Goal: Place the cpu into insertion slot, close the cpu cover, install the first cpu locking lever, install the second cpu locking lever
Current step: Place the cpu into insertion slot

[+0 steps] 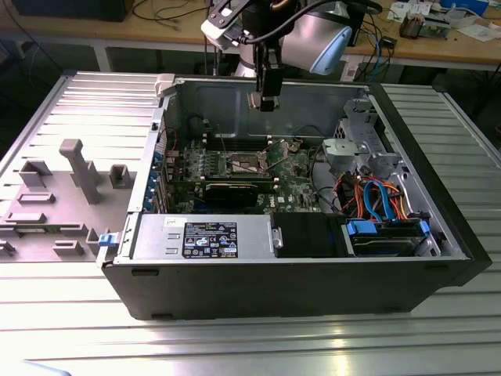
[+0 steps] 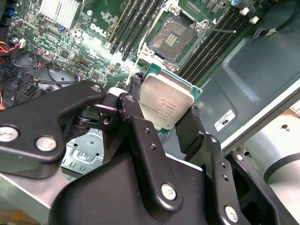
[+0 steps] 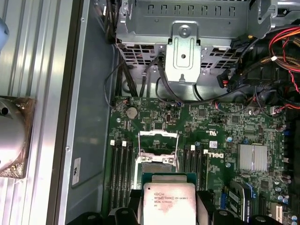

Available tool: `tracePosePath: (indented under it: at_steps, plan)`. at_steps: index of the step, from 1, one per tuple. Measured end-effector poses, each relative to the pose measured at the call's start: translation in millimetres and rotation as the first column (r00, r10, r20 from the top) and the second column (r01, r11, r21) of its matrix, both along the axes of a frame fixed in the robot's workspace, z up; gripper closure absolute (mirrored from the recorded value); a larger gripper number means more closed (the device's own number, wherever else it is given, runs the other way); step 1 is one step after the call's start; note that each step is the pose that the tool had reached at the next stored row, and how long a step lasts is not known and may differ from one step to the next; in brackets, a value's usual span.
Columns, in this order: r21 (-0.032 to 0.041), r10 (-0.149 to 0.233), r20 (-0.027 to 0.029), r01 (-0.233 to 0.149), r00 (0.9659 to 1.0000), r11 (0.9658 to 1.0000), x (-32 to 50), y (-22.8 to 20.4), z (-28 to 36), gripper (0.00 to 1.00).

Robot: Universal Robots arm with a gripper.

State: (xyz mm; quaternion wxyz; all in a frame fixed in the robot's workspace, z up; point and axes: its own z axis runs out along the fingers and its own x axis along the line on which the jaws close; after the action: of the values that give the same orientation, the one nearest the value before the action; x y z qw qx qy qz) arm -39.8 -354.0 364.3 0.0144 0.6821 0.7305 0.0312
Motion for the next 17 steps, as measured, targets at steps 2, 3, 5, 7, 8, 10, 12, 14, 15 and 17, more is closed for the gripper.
tracePosePath:
  at_steps: [2, 3, 5, 7, 8, 10, 12, 14, 15, 17]
  plan:
    - [0.0, 0.0, -0.0005, 0.0, 1.0, 1.0, 0.0, 0.0, -0.1, 0.45]
    - [0.0, 0.0, -0.0009, 0.0, 1.0, 1.0, 0.0, 0.0, -0.1, 0.45]
    - [0.0, 0.0, -0.0045, 0.0, 1.0, 1.0, 0.0, 0.0, -1.0, 0.45]
    - [0.0, 0.0, -0.0069, 0.0, 1.0, 1.0, 0.0, 0.0, -2.1, 0.45]
    - [0.0, 0.0, -0.0072, 0.0, 1.0, 1.0, 0.0, 0.0, -2.2, 0.45]
    - [0.0, 0.0, -0.0081, 0.0, 1.0, 1.0, 0.0, 0.0, -2.4, 0.45]
    - [0.0, 0.0, -0.0089, 0.0, 1.0, 1.0, 0.0, 0.0, -2.7, 0.45]
    - [0.0, 0.0, -0.0089, 0.0, 1.0, 1.0, 0.0, 0.0, -2.7, 0.45]
    - [0.0, 0.0, -0.0101, 0.0, 0.9999, 1.0, 0.0, 0.0, -3.1, 0.45]
    - [0.0, 0.0, -0.0122, 0.0, 0.9999, 1.0, 0.0, 0.0, -4.1, 0.45]
